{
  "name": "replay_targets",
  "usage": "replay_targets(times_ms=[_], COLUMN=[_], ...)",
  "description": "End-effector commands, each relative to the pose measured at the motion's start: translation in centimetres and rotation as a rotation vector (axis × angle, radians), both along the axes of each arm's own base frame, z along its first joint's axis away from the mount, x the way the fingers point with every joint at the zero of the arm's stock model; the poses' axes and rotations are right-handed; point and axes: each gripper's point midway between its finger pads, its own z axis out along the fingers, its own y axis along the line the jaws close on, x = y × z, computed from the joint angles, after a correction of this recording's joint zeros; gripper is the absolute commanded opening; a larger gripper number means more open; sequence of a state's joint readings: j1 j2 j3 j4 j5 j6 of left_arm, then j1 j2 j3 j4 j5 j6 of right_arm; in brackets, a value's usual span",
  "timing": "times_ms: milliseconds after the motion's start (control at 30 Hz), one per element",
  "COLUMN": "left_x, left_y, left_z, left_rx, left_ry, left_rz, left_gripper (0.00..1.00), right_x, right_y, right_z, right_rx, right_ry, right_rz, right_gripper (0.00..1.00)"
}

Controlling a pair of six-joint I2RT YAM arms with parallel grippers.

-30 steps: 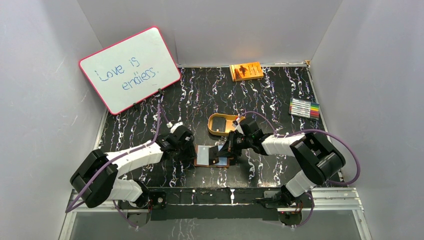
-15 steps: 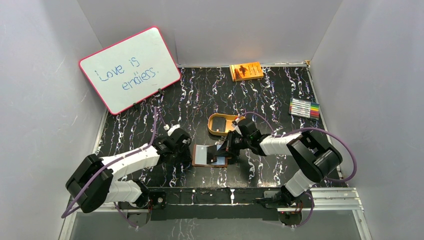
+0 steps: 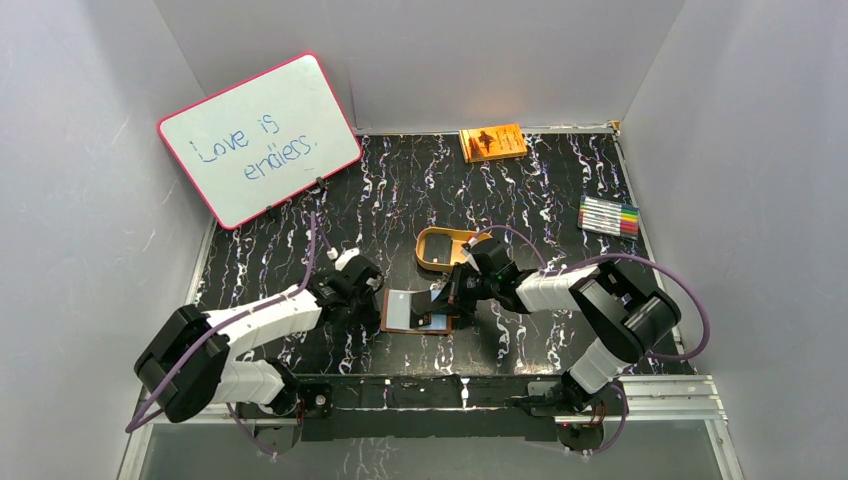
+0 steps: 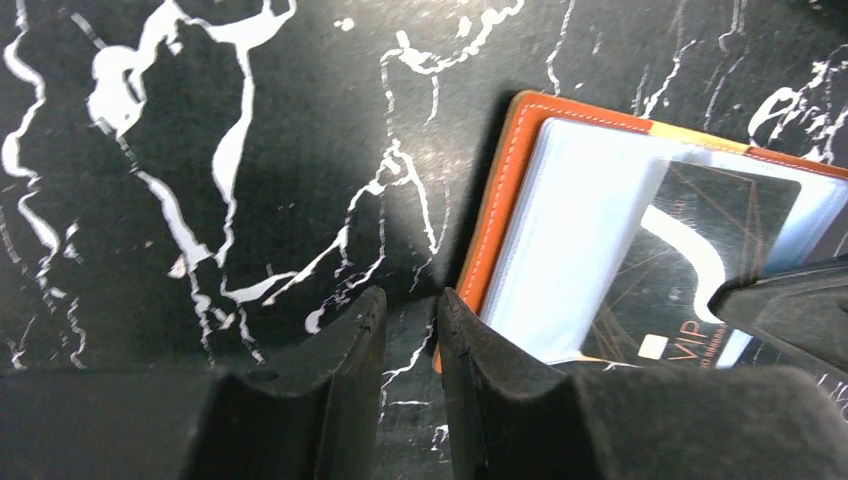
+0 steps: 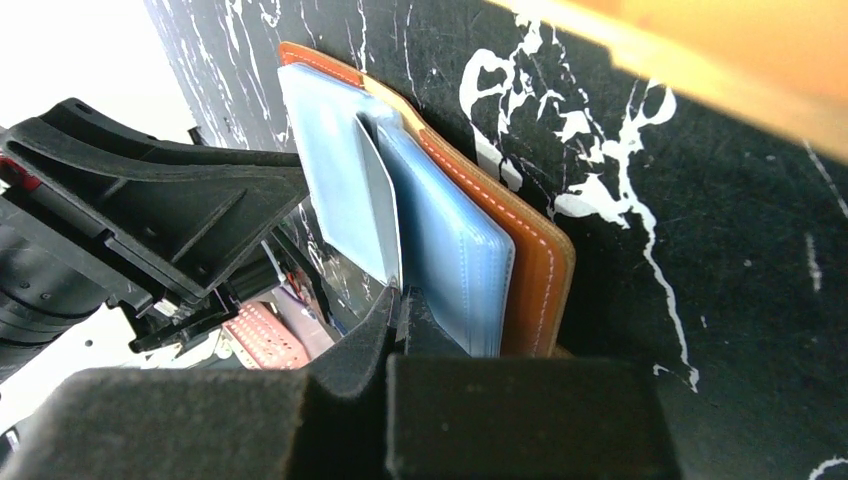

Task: Put the credit cards into the card holder
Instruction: Insert the credit card into the card holder.

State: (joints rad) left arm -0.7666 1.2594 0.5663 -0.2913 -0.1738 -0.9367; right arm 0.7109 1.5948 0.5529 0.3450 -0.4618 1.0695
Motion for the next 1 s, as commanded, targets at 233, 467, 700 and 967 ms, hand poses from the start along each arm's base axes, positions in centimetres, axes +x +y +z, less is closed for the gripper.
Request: replay_targets(times_ms=[233, 467, 700, 967], left_x=[-2.8, -3.1, -3.3, -3.4], left_y=[1.1, 1.2, 1.5, 1.6], left_z=[-3.5, -3.7, -3.7, -4.0], left_rx=[0.064, 0.058, 0.063, 0.068], left_ry=[0.15, 0.157, 0.157, 0.163], left_rz=[-0.06, -0.059, -0.053, -0.051], left_gripper=[0.2, 0.17, 0.17, 0.17], right_x=[0.5, 0.6, 0.7, 0.2], right_y=[1.9, 1.7, 0.5, -0.3], right_z=[-0.3, -0.2, -0.4, -0.7], right_rx=[-0.007, -0.011, -0.066, -0.093], right_ry=[-0.024, -0.032, -0.041, -0.036], right_rz=[0.003, -0.036, -0.074, -0.078], right_gripper=[0.0, 0.0, 0.0, 0.0])
